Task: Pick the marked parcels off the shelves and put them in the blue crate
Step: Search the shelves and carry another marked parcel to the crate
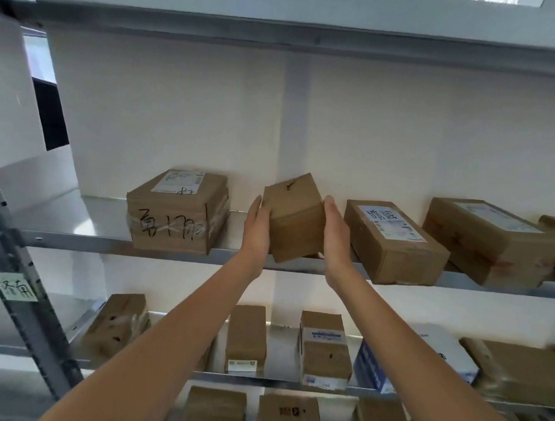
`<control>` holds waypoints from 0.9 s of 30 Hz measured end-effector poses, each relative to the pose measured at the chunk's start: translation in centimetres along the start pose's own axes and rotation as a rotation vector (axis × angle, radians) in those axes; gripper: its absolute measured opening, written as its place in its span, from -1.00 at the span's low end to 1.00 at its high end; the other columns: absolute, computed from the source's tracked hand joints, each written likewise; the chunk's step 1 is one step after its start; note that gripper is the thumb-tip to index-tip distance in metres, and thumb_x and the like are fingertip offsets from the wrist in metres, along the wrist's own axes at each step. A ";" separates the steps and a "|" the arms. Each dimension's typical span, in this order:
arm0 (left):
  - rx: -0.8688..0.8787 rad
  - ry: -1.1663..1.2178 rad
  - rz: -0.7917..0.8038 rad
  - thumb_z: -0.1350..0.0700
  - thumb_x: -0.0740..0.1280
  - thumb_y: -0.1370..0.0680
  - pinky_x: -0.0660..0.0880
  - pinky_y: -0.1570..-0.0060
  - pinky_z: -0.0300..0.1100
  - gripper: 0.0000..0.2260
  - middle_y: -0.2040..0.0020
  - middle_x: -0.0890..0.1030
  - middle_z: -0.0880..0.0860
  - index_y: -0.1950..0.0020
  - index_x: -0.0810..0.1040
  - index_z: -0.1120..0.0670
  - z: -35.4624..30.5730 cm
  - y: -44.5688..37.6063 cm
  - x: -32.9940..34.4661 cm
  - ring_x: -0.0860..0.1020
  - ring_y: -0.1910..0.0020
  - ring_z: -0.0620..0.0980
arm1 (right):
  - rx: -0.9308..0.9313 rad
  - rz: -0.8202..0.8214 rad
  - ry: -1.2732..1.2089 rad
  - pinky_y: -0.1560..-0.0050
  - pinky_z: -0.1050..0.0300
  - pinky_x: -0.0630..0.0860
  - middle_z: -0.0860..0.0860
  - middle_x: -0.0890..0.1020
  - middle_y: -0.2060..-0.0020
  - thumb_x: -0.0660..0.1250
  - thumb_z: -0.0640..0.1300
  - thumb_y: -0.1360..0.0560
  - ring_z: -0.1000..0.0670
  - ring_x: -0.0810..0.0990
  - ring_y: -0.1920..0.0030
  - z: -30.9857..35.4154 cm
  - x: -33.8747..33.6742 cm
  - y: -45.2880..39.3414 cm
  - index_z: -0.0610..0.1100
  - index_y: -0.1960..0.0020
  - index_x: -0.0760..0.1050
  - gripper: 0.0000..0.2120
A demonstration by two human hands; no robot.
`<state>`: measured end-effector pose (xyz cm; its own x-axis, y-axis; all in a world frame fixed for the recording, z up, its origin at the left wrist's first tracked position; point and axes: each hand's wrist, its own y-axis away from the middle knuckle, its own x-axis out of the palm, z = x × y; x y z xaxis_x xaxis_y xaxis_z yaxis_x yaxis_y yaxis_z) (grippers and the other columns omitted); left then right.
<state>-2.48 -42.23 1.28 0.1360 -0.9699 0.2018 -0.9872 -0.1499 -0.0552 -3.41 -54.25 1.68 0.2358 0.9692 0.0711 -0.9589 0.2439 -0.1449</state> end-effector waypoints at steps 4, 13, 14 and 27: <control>0.059 -0.074 -0.009 -0.03 0.04 -0.65 0.52 -0.12 0.01 -0.73 -0.22 0.48 0.00 -0.27 0.44 -0.17 -0.1 -0.2 -0.4 0.49 -0.15 0.01 | -0.065 -0.011 0.027 0.08 0.23 0.44 0.03 0.57 -0.11 0.13 0.21 -0.61 0.05 0.54 -0.13 0.7 -0.2 0.0 0.03 -0.24 0.46 -0.65; 0.145 -0.490 -0.051 0.10 0.09 -0.65 0.37 0.00 -0.16 -0.72 -0.17 0.55 0.09 -0.25 0.50 0.14 -1.4 -1.5 -0.6 0.47 -0.02 -0.01 | -0.050 -0.118 -0.024 -0.08 0.15 0.36 -0.04 0.46 -0.25 0.31 0.16 -0.54 0.03 0.46 -0.17 0.7 0.1 -0.3 -0.12 -0.48 0.21 -0.36; 0.114 -0.496 -0.032 0.00 0.07 -0.65 0.36 0.01 -0.14 -0.67 -0.15 0.56 0.08 -0.24 0.50 0.12 -1.6 -1.6 -0.5 0.48 -0.02 0.00 | -0.053 -0.119 0.001 -0.06 0.16 0.39 -0.03 0.47 -0.22 0.30 0.17 -0.54 0.01 0.47 -0.18 0.6 0.2 -0.2 -0.13 -0.45 0.24 -0.38; 0.037 -0.192 0.130 -0.23 0.32 -0.51 0.48 -0.14 -0.08 -0.29 -0.21 0.52 0.02 -0.53 0.01 -0.17 -1.0 -1.1 0.1 0.52 -0.17 0.03 | 0.180 -0.001 -0.079 -0.08 0.07 0.54 0.09 0.62 0.15 0.01 0.21 -0.65 0.08 0.57 0.09 -0.5 0.1 -0.9 0.07 0.00 0.53 -0.63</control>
<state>-1.51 -41.93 2.37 0.0251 -0.9997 0.0013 -0.9941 -0.0251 -0.1054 -2.44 -54.32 1.33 0.2305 0.9615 0.1497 -0.9731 0.2281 0.0333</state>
